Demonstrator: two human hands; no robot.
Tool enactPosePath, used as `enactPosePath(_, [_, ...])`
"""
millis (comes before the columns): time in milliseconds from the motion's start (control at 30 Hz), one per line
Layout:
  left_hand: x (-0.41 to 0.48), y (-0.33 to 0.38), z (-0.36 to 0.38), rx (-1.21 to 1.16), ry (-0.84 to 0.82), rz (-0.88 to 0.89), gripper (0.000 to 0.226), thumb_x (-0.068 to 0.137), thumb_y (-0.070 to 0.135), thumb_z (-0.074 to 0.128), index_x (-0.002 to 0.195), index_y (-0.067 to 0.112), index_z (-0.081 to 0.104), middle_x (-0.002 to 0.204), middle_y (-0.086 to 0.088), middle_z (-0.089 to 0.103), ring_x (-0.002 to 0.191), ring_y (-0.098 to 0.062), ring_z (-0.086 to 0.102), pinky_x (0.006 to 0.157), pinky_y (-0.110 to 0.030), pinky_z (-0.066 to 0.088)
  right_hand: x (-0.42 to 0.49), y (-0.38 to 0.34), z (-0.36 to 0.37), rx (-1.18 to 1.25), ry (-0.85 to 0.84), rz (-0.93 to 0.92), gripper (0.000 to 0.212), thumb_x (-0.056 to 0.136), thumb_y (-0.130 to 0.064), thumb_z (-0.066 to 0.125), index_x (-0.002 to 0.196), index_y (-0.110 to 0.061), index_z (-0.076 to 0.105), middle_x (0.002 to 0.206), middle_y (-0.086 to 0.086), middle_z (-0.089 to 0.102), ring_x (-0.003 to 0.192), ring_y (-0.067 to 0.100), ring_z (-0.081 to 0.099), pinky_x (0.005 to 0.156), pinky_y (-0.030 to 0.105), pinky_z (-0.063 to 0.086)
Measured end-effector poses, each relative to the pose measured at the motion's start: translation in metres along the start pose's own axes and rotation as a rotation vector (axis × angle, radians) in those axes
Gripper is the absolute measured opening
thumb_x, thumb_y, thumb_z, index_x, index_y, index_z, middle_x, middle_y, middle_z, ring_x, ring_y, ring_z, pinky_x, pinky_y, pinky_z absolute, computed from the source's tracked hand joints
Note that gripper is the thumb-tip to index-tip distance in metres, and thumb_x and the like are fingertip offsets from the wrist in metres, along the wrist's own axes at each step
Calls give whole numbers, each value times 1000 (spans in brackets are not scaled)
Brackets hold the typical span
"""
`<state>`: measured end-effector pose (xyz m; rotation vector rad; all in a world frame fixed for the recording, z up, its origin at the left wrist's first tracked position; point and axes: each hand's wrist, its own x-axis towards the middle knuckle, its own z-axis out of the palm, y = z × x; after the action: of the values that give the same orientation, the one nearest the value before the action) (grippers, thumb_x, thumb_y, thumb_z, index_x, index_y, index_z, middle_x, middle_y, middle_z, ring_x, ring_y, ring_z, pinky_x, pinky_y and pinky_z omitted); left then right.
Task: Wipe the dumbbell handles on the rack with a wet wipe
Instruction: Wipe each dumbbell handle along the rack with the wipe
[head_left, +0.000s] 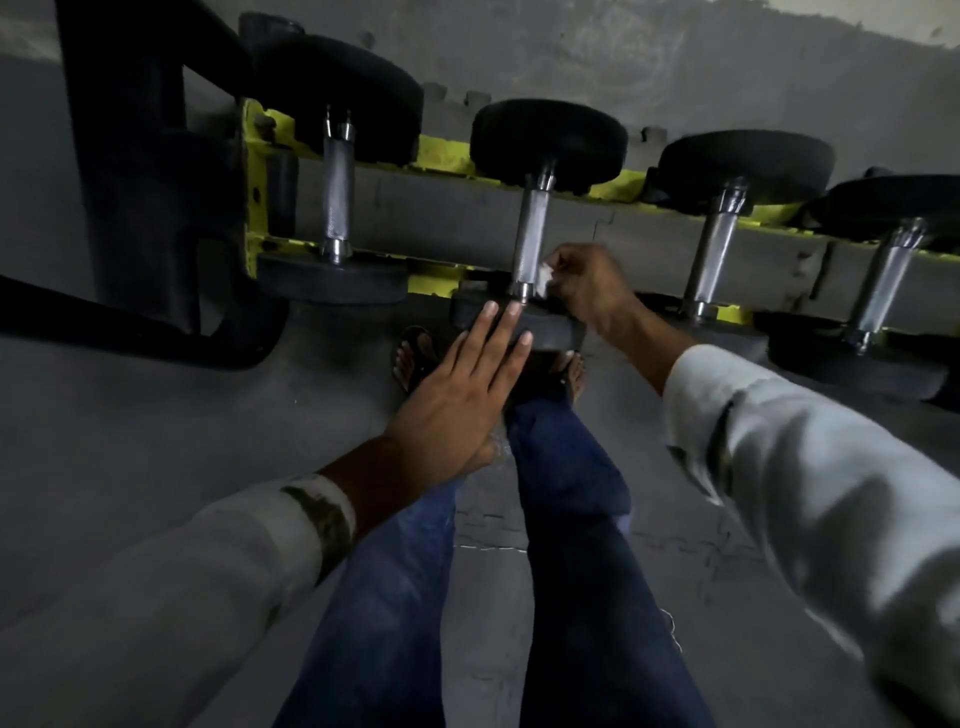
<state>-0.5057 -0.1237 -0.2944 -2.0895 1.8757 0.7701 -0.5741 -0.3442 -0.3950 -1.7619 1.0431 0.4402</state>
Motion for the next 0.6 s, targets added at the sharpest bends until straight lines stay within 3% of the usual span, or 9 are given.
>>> enactPosePath(133, [-1,3,-6,16,-8,-20,121,87,60,63,160,-1,-12,163,-31,-24,154,-48,-15,120,-47,-5,-7,-10,6,308,57,152,35,78,12,66,61,-18,62,64,1,62,65,16,58,70,33,49])
enactPosePath(200, [-1,5,-9,19,-20,-33,122,86,60,63,161,-1,-11,163,-32,-25,154,-48,-15,120,-47,-5,-26,-12,2,343,37,109,29,81,11,69,65,-12,62,67,3,62,63,13,55,65,27,47])
enactPosePath(267, [-1,7,-10,29,-33,-38,122,87,61,62,160,-2,-13,161,-33,-27,153,-49,-16,124,-51,0,-41,-20,-7,312,-4,-55,15,86,5,70,75,-3,64,73,6,62,68,12,55,64,22,45])
enactPosePath(333, [0,9,-10,22,-32,-38,123,87,62,61,159,-3,-14,161,-34,-27,153,-50,-16,125,-53,4,-36,-31,-17,35,-74,-335,5,87,-4,69,83,-2,68,82,8,65,78,15,58,70,22,39])
enactPosePath(400, [0,10,-10,31,-44,-38,124,87,62,62,158,-4,-15,160,-35,-29,152,-51,-17,125,-54,5,-23,-45,-20,-470,-125,-676,5,85,-16,67,89,-13,69,93,6,66,92,23,56,74,28,34])
enactPosePath(467, [1,9,-8,40,-36,-45,123,86,61,63,159,-4,-13,160,-36,-27,153,-52,-14,125,-54,8,-3,-68,-16,-914,-107,-921,12,90,-29,60,93,-21,69,96,4,67,100,28,54,81,36,38])
enactPosePath(533, [2,10,-6,43,-21,-51,121,85,57,64,160,-4,-8,162,-36,-22,153,-52,-11,125,-53,11,13,-85,-10,-1260,-179,-928,23,95,-35,53,96,-21,71,98,7,70,104,31,56,95,41,38])
enactPosePath(600, [2,12,-3,42,-24,-63,119,85,56,64,160,-4,-8,162,-35,-21,154,-51,-10,125,-53,12,18,-93,-3,-1470,-330,-802,25,99,-28,48,101,-16,70,104,10,71,104,30,62,107,45,35])
